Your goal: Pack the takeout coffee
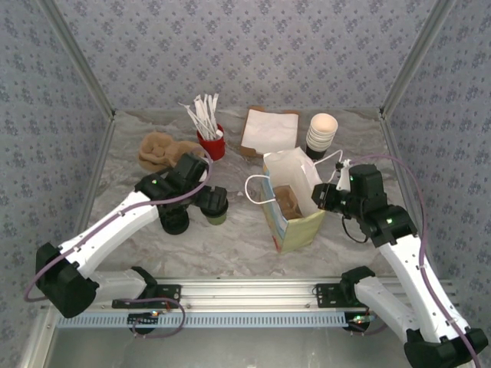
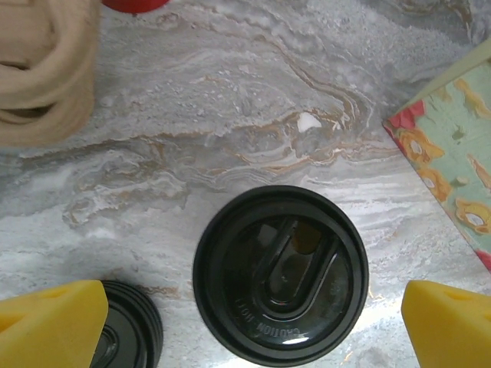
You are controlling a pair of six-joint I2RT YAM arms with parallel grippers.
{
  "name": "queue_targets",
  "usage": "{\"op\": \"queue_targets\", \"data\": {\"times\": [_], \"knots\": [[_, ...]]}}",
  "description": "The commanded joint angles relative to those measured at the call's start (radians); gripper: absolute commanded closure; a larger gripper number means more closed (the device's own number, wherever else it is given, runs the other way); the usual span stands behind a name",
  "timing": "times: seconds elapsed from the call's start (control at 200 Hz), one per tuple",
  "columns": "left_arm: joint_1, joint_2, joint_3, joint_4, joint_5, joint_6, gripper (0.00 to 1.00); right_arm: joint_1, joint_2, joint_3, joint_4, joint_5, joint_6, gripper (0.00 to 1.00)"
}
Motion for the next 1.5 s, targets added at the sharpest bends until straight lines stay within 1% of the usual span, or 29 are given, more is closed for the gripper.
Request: {"op": "queue_targets", "data": {"times": [0.0,0.06,0.1,0.19,0.3,0.35,0.39,0.46,0.555,0.745,0.805,0.845,0.914,0.999,1.239,1.279,1.384,1.494], "knots": [[-0.024,0.019,-0.003,0.013,-0.028,-0.037,0.02,0.026,-0.025,-0.019,0.043,0.067,0.057,0.85],[-0.036,0.031,-0.001,0.006,-0.057,-0.059,0.02,0.042,-0.032,-0.027,0.055,0.097,0.069,0.86],[-0.049,0.042,0.006,-0.005,-0.075,-0.072,0.02,0.052,-0.037,-0.035,0.06,0.121,0.11,0.86],[-0.082,0.064,0.022,-0.03,-0.118,-0.107,0.02,0.069,-0.04,-0.053,0.089,0.136,0.141,0.86],[-0.099,0.076,0.016,-0.03,-0.125,-0.152,0.02,0.085,-0.034,-0.055,0.105,0.148,0.151,0.86],[-0.101,0.085,0.017,-0.029,-0.104,-0.168,0.03,0.088,-0.034,-0.054,0.109,0.151,0.153,0.87],[-0.11,0.094,0.026,-0.041,-0.108,-0.186,0.04,0.09,-0.034,-0.055,0.11,0.149,0.152,0.87],[-0.135,0.107,0.044,-0.067,-0.144,-0.207,0.04,0.091,-0.034,-0.046,0.11,0.15,0.152,0.83],[-0.142,0.101,0.044,-0.075,-0.18,-0.233,0.04,0.091,-0.034,-0.04,0.108,0.157,0.148,0.79],[-0.153,0.125,0.051,-0.089,-0.205,-0.249,0.06,0.091,-0.012,-0.01,0.087,0.157,0.123,0.63],[-0.156,0.132,0.049,-0.084,-0.202,-0.251,0.09,0.091,-0.007,0.002,0.076,0.161,0.112,0.59],[-0.159,0.138,0.049,-0.084,-0.202,-0.256,0.13,0.091,-0.008,0.008,0.075,0.164,0.105,0.58],[-0.162,0.145,0.046,-0.083,-0.198,-0.264,0.14,0.089,-0.009,0.019,0.066,0.174,0.096,0.56],[-0.163,0.149,0.04,-0.075,-0.192,-0.269,0.18,0.089,-0.008,0.036,0.054,0.183,0.086,0.54],[-0.164,0.158,0.034,-0.074,-0.198,-0.272,0.16,0.087,-0.007,0.113,-0.003,0.189,0.085,0.5],[-0.163,0.16,0.035,-0.076,-0.201,-0.272,0.16,0.087,-0.008,0.129,-0.017,0.198,0.047,0.5],[-0.164,0.171,0.038,-0.078,-0.201,-0.272,0.15,0.084,-0.009,0.16,-0.044,0.214,0.033,0.48],[-0.164,0.181,0.038,-0.078,-0.202,-0.273,0.14,0.08,-0.006,0.178,-0.06,0.219,0.032,0.47]]}}
